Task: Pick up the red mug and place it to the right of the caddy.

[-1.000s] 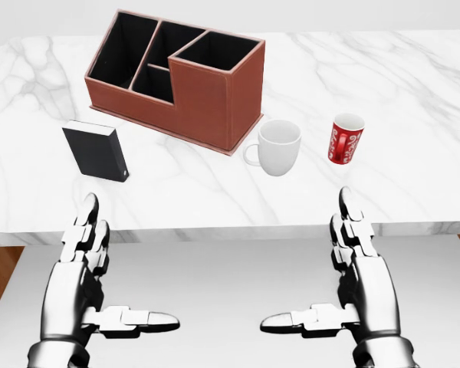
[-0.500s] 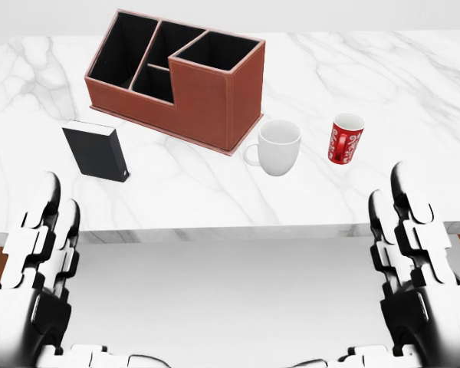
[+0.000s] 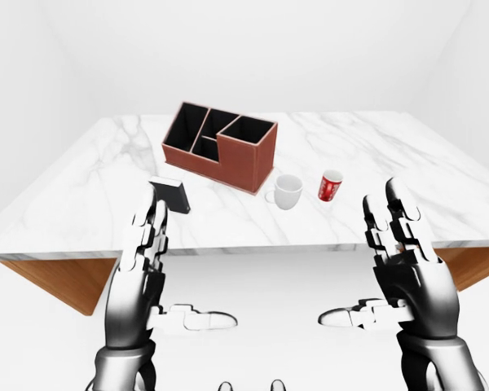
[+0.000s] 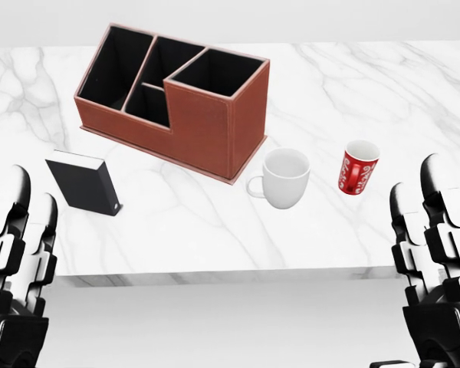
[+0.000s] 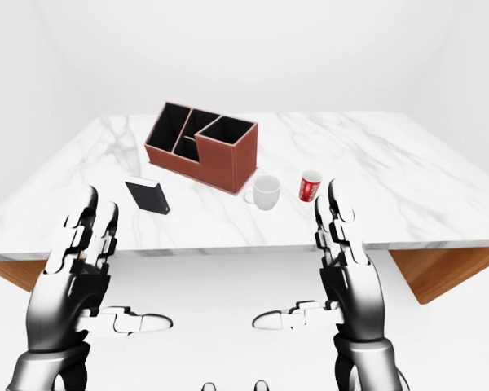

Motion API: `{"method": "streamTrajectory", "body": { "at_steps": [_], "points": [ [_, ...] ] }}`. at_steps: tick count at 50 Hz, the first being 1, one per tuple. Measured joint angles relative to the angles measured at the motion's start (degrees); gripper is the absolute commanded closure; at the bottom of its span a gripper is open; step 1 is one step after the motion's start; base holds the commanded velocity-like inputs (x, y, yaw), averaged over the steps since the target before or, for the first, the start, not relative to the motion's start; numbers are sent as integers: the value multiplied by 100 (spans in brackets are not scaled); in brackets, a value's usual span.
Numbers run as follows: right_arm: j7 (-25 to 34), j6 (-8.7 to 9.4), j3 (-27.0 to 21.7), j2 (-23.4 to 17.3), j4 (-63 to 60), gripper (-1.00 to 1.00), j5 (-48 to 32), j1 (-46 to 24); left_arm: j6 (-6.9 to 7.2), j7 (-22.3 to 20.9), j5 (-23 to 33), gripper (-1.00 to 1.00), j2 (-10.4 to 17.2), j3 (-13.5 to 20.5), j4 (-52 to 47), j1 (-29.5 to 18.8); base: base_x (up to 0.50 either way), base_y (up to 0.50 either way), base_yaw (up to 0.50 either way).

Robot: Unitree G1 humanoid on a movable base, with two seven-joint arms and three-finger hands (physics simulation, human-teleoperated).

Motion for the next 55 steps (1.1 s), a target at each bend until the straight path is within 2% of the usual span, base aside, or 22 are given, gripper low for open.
{"method": "streamTrajectory", "body": {
  "at_steps": [55],
  "points": [
    [92,0,66,-1,30,-100,-35,118,0,-145,-50,-100,-82,142,-442,267,50,0,0]
  ]
}}
